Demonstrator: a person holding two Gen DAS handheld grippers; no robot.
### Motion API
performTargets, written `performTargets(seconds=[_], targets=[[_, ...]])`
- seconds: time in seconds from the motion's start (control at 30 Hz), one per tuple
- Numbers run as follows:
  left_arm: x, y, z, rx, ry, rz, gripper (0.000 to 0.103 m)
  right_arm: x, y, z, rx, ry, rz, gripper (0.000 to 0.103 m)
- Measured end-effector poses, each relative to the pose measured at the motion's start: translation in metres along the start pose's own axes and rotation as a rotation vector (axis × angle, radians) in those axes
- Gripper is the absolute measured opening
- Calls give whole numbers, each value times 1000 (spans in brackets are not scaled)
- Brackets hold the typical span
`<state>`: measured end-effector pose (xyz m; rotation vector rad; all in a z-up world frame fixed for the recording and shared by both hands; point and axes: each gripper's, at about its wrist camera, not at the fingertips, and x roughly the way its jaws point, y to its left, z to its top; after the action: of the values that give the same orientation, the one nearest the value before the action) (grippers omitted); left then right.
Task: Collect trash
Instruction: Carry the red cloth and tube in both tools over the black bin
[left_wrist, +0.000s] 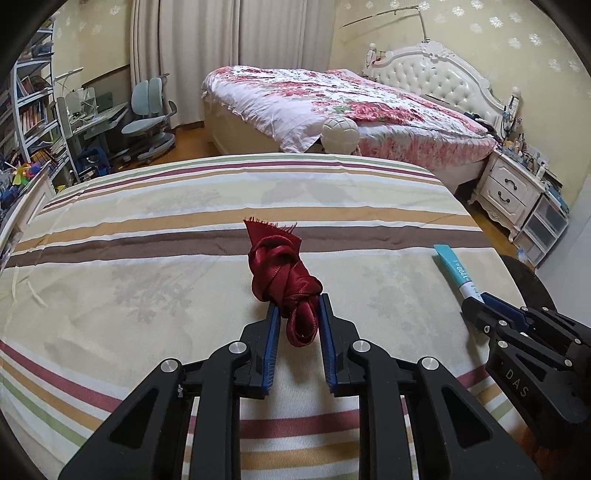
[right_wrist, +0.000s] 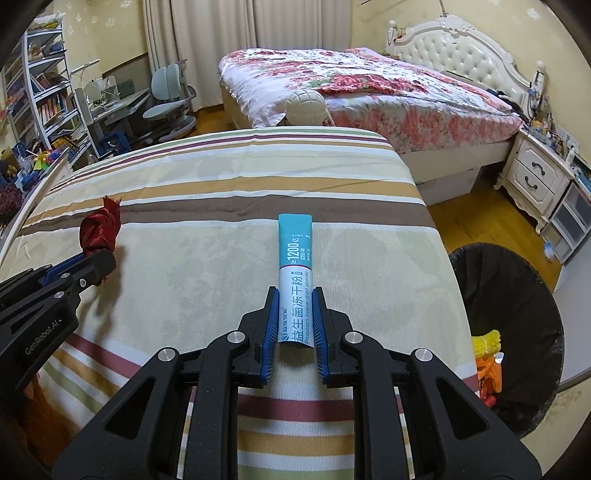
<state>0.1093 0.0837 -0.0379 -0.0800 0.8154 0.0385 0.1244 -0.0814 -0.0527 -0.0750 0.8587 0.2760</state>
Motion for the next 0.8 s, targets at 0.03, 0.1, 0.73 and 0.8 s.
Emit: performTargets(seconds=[0.03, 0.1, 0.73, 0.8], targets=[[-3, -1, -1, 4, -5, -1, 21, -2, 0, -2, 0, -1, 0, 18], [-8, -4, -4, 12, -14, -4, 21, -7, 0, -6, 1, -4, 0, 18], [-33, -24, -26, 54, -58, -16, 21, -50, -2, -32, 19, -44, 5, 18], [-33, -25, -27, 55, -55, -22, 21, -51, -3, -36, 19, -39, 7, 18]])
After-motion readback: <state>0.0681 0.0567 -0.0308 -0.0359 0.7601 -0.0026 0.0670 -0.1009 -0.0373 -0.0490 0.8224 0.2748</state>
